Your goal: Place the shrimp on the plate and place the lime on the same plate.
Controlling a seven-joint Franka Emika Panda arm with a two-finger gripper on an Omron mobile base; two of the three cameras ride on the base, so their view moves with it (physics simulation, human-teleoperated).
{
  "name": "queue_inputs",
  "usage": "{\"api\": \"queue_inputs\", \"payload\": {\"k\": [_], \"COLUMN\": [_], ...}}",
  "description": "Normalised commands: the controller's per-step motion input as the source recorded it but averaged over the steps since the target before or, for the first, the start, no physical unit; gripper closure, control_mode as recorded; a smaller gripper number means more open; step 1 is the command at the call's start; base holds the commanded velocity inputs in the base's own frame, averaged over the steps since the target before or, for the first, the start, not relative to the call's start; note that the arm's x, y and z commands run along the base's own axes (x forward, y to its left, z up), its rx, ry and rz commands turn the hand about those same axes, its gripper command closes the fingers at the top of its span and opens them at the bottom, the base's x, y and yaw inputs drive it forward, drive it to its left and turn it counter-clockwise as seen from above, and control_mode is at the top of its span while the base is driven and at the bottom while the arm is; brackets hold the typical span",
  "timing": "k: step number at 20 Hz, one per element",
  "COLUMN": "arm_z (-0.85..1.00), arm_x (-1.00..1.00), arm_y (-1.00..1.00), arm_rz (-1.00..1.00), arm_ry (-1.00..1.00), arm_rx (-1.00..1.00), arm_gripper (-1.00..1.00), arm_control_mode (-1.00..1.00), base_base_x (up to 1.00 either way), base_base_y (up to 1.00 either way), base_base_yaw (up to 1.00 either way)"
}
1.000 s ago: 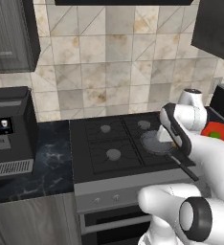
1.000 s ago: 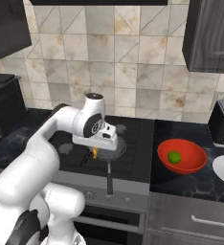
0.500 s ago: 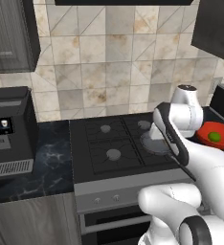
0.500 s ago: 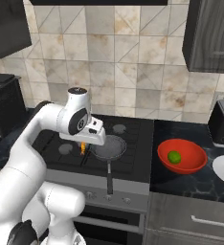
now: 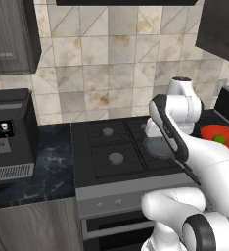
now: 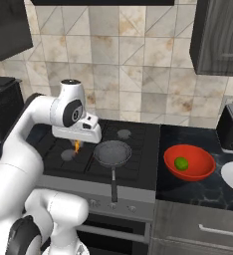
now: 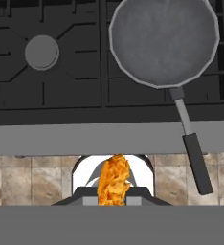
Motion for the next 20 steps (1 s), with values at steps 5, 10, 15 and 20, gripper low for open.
{"api": "queue_inputs", "payload": {"k": [5, 10, 15, 20], "arm_z": [0.0, 0.0, 0.0, 0.0], "arm_x": [-0.02, 0.0, 0.0, 0.0], "arm_y": [0.0, 0.0, 0.0, 0.0], "arm_rz": [0.0, 0.0, 0.0, 0.0], "arm_ry": [0.0, 0.0, 0.0, 0.0], "arm_rx": [0.0, 0.0, 0.0, 0.0], "arm_gripper": [1.0, 1.0, 1.0, 1.0], "arm_control_mode": [1.0, 1.0, 1.0, 1.0], "base_base_x": [-0.26, -0.86, -0.69, -0.07], "base_base_y": [-0.01, -0.31, -0.53, -0.88], "base_base_yaw": [0.0, -0.03, -0.11, -0.04]}}
